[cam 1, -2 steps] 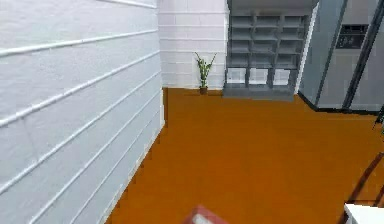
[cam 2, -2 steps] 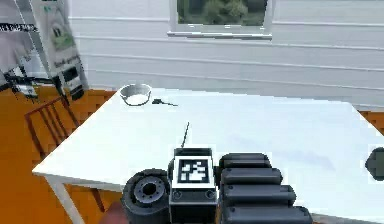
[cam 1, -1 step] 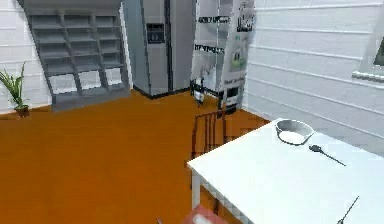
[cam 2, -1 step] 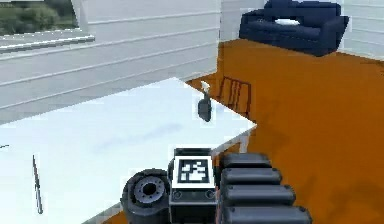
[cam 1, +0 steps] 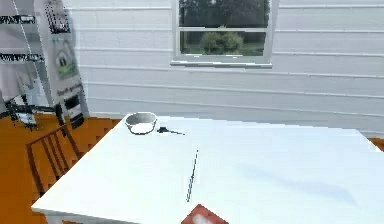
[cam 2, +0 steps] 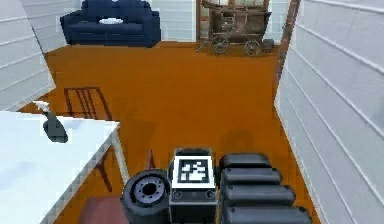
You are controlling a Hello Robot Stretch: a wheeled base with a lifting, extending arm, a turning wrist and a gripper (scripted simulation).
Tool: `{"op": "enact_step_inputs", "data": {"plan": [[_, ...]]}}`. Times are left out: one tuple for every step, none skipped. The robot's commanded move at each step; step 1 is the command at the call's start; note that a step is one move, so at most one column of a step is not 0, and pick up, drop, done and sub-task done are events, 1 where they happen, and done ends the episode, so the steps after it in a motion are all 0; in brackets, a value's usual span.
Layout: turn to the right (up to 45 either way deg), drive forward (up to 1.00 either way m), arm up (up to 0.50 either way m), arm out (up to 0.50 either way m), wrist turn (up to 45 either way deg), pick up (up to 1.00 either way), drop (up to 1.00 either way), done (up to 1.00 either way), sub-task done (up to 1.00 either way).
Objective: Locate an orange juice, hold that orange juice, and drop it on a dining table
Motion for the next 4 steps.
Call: {"op": "enact_step_inputs", "data": {"plan": [[6.0,0.00,0.00,0.00,0.0,0.00,0.00,0.00,0.00],[3.0,0.00,0.00,0.00,0.0,0.00,0.00,0.00,0.00],[0.0,0.15,0.00,0.00,0.0,0.00,0.00,0.00,0.00],[-45.0,0.00,0.00,0.00,0.0,0.00,0.00,0.00,0.00]]}}
